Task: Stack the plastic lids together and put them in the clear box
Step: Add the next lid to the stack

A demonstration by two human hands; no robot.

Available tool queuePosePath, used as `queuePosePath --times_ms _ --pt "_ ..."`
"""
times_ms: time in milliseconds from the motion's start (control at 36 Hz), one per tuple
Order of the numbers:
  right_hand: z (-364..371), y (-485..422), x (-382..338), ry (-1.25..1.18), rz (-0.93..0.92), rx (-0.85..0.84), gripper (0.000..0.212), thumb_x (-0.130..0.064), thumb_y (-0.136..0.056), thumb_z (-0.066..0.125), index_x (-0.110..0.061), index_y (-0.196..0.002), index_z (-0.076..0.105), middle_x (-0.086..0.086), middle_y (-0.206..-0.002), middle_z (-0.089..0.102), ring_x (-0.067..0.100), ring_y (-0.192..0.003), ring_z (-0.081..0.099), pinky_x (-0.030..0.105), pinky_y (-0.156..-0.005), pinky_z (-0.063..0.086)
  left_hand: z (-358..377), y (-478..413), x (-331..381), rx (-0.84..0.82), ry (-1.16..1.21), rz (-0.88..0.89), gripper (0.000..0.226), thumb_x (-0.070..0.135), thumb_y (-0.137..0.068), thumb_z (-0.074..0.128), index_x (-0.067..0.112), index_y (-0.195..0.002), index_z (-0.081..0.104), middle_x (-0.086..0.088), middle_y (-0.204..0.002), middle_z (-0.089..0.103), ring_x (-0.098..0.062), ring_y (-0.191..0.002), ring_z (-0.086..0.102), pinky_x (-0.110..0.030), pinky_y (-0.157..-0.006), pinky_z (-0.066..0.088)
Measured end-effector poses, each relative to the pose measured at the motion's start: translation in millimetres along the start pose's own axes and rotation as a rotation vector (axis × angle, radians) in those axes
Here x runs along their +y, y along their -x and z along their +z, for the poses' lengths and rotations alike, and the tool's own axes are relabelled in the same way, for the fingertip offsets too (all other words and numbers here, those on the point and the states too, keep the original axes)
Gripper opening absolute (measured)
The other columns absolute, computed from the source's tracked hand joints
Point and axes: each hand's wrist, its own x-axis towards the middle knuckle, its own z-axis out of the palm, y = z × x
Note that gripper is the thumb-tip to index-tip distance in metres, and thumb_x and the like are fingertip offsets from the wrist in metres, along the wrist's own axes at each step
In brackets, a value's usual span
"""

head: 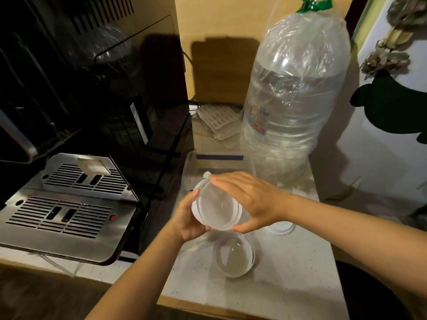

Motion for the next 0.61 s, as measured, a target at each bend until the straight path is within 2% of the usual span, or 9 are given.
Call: queuePosePath --times_ms 56,139,278,500,611 --pt "-0.2 -1.8 2.0 0.020 -0.031 0.006 0.091 -0.047 -0.066 0.073 -0.001 -0.133 0.033 0.017 -0.136 0.049 0.027 -0.125 0.048 0.034 -0.104 0.039 4.3 -1.9 2.0 -0.001 -0.008 0.000 0.078 0.043 -0.034 0.089 0.014 -0.100 0.061 -0.015 -0.092 0.058 -0.024 -0.068 0.066 -0.029 -0.046 0.055" --pt "-2.9 -3.9 5.2 0.038 -0.060 0.015 0.088 -0.046 -0.068 0.072 0.000 -0.132 0.034 0.017 -0.135 0.051 0.028 -0.124 0.049 0.036 -0.104 0.041 5.4 -4.0 5.3 -0.039 -0.048 -0.007 0.080 0.047 -0.040 0.086 0.017 -0.106 0.054 -0.013 -0.100 0.052 -0.024 -0.079 0.065 -0.034 -0.055 0.058" --pt "-4.5 -7.1 11.2 0.070 -0.091 0.006 0.086 -0.050 -0.071 0.067 0.001 -0.133 0.036 0.017 -0.139 0.047 0.025 -0.130 0.044 0.035 -0.110 0.035 6.6 -6.3 8.9 -0.169 -0.083 -0.030 0.061 0.050 -0.055 0.079 0.026 -0.108 0.063 -0.007 -0.104 0.067 -0.029 -0.096 0.064 -0.039 -0.072 0.058" --pt "-7.0 -9.6 20.2 0.134 -0.174 0.004 0.086 -0.045 -0.073 0.070 -0.002 -0.134 0.028 0.020 -0.141 0.043 0.027 -0.134 0.036 0.038 -0.113 0.026 7.8 -11.4 10.1 -0.168 -0.097 -0.047 0.063 0.051 -0.053 0.080 0.024 -0.107 0.063 -0.006 -0.103 0.067 -0.027 -0.095 0.064 -0.038 -0.068 0.060" --pt "-7.2 -10.2 22.2 0.140 -0.172 -0.004 0.085 -0.044 -0.074 0.069 -0.002 -0.135 0.028 0.020 -0.142 0.042 0.026 -0.135 0.032 0.038 -0.114 0.019 8.8 -14.0 11.2 -0.185 -0.144 -0.026 0.060 0.053 -0.054 0.078 0.026 -0.106 0.064 -0.002 -0.102 0.070 -0.024 -0.094 0.065 -0.034 -0.069 0.060"
